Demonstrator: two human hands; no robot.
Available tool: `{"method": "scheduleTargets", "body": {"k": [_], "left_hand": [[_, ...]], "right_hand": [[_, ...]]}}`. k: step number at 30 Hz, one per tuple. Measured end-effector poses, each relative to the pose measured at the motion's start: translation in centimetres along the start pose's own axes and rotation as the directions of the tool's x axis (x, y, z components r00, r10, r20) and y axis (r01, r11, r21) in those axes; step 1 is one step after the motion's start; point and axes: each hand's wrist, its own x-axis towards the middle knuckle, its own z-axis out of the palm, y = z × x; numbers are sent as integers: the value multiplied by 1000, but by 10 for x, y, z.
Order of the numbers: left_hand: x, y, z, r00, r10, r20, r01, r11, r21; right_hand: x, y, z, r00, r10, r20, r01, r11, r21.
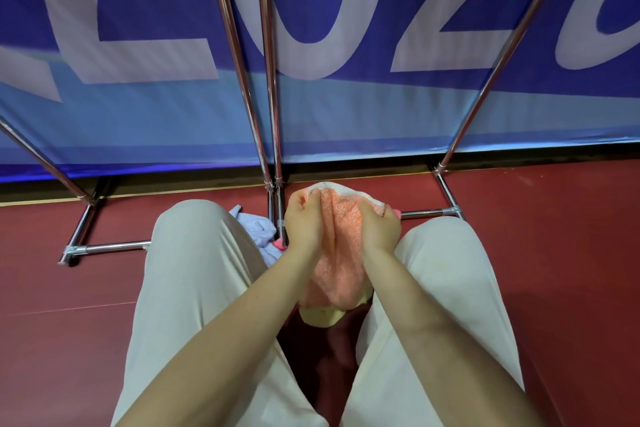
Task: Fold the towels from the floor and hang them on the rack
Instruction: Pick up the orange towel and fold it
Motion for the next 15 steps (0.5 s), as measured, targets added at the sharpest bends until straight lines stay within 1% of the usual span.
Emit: {"method": "scheduleTargets", "body": {"k": [2, 4, 8, 10, 13, 15], "left_hand": [[-3, -2, 6, 1000, 1, 15, -1, 1000, -3], [-7, -3, 10, 999, 5, 41, -5, 1000, 9], [-14, -2, 16, 996, 16, 85, -19, 999, 43], [-13, 3, 16, 997, 14, 76, -15, 1000, 17], [-6, 10, 11, 997, -18, 70, 20, 999, -34], [-5, 14, 9, 995, -35, 88, 38, 999, -31]], "right_hand": [[-1, 0, 3, 999, -30, -24, 29, 999, -39], [-3, -3, 4, 999, -30, -38, 28, 998, -51], [-5, -8, 3, 997, -43, -65, 42, 999, -21], [-4, -8, 3, 997, -75, -16, 75, 997, -14], [-8, -9, 5, 984, -126, 128, 128, 992, -9], [-7, -7, 6, 973, -151, 174, 164, 985, -57]]}}
